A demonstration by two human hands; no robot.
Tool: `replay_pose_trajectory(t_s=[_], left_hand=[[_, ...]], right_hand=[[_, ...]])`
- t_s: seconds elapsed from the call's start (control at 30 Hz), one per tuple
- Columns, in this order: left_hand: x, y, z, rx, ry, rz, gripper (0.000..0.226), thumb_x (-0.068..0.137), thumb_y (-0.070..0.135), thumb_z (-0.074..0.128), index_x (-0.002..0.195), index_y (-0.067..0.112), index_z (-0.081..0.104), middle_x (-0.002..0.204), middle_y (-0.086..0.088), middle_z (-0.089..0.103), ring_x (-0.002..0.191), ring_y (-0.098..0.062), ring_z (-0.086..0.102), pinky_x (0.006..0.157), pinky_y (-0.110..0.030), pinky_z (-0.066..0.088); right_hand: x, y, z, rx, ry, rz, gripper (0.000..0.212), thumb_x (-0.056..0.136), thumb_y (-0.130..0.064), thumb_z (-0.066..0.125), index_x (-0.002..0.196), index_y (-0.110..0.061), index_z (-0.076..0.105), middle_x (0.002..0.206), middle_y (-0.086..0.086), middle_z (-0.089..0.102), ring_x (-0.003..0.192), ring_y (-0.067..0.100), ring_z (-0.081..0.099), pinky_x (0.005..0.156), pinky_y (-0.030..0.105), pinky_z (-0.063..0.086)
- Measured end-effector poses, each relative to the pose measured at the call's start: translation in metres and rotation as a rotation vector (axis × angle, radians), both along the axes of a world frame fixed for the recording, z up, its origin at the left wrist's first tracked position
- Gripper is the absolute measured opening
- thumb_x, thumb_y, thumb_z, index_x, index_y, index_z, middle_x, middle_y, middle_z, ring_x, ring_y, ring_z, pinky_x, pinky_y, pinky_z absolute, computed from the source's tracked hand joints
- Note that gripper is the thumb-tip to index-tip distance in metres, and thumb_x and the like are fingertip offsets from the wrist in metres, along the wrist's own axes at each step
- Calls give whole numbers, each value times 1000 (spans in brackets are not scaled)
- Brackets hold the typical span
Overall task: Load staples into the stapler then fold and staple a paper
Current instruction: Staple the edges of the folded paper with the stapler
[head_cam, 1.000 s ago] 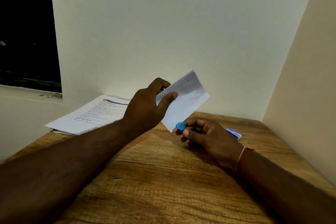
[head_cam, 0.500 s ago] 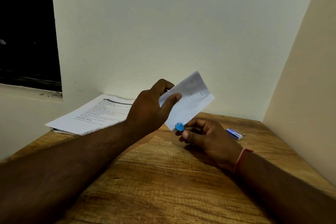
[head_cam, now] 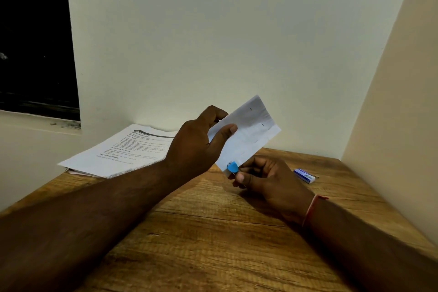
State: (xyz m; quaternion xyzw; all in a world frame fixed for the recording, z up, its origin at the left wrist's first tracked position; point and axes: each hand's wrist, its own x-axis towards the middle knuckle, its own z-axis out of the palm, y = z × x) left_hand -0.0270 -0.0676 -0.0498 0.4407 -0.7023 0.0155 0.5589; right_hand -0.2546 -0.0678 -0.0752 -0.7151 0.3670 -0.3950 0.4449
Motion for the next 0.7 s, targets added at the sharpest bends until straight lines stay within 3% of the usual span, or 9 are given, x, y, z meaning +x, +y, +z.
replay_pose_trajectory(t_s=[0.3, 0.47, 0.7], left_hand=[[1, -2, 0, 1, 11, -2, 35, 110, 50, 66, 131, 22, 62, 106, 7, 72, 88, -15, 74, 69, -36, 66], [0, -2, 0, 6, 39, -12, 38, 110, 51, 64, 132, 20, 63, 109, 5, 73, 91, -16, 74, 67, -16, 51], [1, -5, 0, 5, 57, -8, 40, 109, 51, 65, 133, 19, 63, 112, 4, 73, 92, -16, 73, 64, -6, 48]], right_hand=[[1, 0, 1, -16, 31, -42, 13, 99, -19, 81, 111, -24, 84, 108, -1, 87, 101, 15, 82, 77, 22, 64], [4, -1, 0, -82, 44, -66, 10, 99, -16, 81, 109, -19, 82, 103, -4, 87, 97, 11, 82, 76, 12, 60], [8, -2, -1, -141, 96, -127, 6, 99, -17, 82, 103, -20, 79, 99, -10, 87, 93, 8, 82, 74, 14, 61]])
